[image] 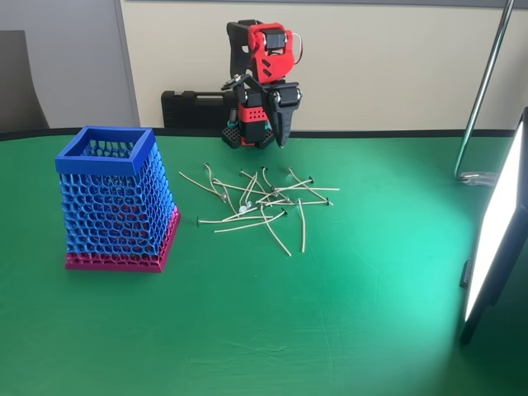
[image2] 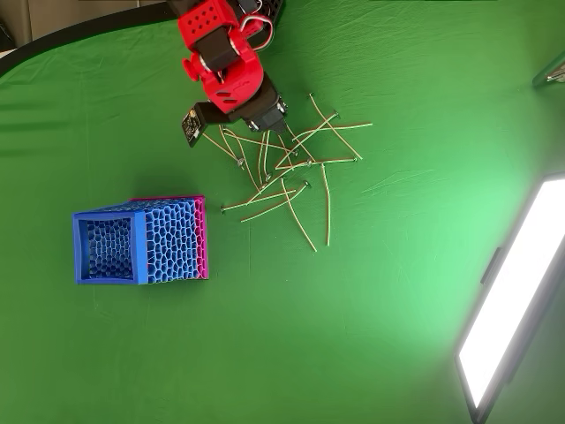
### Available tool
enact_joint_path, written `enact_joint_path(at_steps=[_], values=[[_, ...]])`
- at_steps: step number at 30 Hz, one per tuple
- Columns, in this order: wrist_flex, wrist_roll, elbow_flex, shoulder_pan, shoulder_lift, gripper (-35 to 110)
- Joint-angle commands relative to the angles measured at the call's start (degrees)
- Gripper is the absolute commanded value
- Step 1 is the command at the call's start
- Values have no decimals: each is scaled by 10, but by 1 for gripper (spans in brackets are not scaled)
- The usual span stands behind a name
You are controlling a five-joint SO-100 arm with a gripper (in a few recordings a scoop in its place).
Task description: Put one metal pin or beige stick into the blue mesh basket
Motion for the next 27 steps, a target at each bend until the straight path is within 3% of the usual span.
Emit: enact_joint_path(at_steps=[1, 10, 27], values=[[-3, 11, 17, -30, 27, 1], [-3, 64, 57, -97, 19, 1], [33, 136, 132, -125, 109, 1]])
